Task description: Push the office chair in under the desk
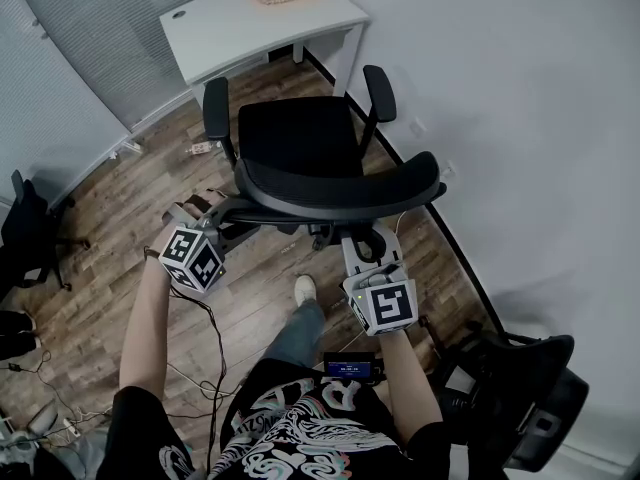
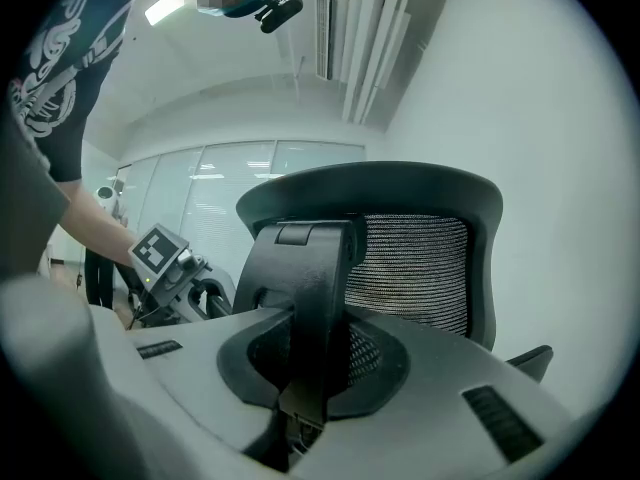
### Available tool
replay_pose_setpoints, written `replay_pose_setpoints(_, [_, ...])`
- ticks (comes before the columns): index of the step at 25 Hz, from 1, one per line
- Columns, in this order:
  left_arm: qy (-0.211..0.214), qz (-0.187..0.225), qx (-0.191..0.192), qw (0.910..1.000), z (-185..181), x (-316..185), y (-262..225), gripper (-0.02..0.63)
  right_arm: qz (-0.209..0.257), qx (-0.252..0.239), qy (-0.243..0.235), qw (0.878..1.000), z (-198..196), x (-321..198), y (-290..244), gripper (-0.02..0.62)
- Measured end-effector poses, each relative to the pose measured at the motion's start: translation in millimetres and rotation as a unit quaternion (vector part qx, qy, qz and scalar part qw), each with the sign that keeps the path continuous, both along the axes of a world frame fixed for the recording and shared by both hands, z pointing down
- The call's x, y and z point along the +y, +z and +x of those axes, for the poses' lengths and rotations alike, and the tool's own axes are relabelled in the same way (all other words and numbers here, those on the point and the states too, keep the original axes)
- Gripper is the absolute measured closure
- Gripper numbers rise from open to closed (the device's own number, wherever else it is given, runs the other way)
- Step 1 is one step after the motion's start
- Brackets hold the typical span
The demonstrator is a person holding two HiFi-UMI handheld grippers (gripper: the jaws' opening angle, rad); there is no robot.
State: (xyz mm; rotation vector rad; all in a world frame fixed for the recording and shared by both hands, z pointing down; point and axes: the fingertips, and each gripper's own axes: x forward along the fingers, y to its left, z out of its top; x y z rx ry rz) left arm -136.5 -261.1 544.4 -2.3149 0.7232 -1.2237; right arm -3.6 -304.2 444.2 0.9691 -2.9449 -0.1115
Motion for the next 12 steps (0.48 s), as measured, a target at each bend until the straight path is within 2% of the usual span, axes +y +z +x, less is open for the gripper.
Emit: replay_pose_setpoints(12, [-0.003,0.004,-0.002,1.0000,-10.1,-9.4,-0.6,0.460,-0.006,-0.004,-0.007,1.000,-9.9,-9.7,-0.4,0.558])
